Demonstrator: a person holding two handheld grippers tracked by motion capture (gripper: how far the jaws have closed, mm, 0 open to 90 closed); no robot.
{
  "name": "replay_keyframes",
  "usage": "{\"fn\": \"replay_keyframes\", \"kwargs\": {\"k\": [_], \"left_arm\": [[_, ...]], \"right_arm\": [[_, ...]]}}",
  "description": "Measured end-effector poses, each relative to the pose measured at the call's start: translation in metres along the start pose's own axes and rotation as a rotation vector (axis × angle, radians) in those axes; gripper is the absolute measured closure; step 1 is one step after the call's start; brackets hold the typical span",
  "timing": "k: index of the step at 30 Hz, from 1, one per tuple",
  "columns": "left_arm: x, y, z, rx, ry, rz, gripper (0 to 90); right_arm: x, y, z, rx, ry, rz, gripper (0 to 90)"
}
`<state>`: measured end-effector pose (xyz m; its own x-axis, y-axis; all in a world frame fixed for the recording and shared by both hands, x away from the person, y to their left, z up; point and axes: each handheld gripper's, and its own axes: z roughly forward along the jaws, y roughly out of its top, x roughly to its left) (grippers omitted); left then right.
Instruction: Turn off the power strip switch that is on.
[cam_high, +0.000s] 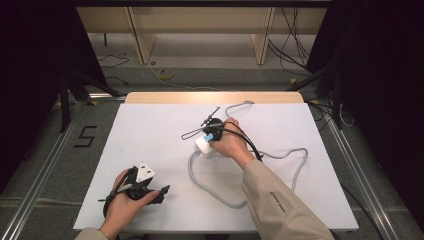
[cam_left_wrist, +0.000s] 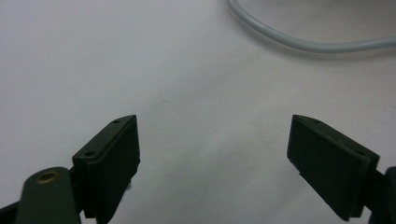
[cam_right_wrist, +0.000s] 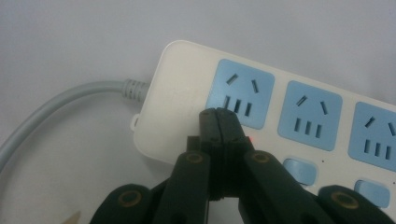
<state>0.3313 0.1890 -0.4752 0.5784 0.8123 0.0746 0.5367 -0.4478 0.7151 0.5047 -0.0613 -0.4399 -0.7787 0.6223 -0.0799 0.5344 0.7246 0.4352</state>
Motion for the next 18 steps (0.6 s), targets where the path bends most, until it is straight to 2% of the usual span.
{"fn": "replay_keyframes", "kwargs": {"k": [9,10,11,13,18], "left_arm": [[0.0,0.0,0.0,-0.003,0.0,-0.008,16.6],[0.0,0.0,0.0,-0.003,0.0,-0.007,16.6],[0.0,0.0,0.0,-0.003,-0.001,-0.006,16.6],[0.001,0.0,0.0,0.001,-0.002,-0.002,16.6],[0.0,0.0,0.001,-0.004,0.0,-0.006,16.7]], "right_arm": [[-0.001,-0.001,0.0,-0.009,0.009,0.014,90.0],[-0.002,-0.001,-0.001,-0.022,0.013,0.018,90.0],[-0.002,-0.002,-0.003,-0.058,0.04,0.04,90.0],[-0.002,-0.003,-0.006,-0.065,0.006,0.028,90.0],[-0.005,-0.015,-0.014,-0.102,0.016,0.051,86.5]]}}
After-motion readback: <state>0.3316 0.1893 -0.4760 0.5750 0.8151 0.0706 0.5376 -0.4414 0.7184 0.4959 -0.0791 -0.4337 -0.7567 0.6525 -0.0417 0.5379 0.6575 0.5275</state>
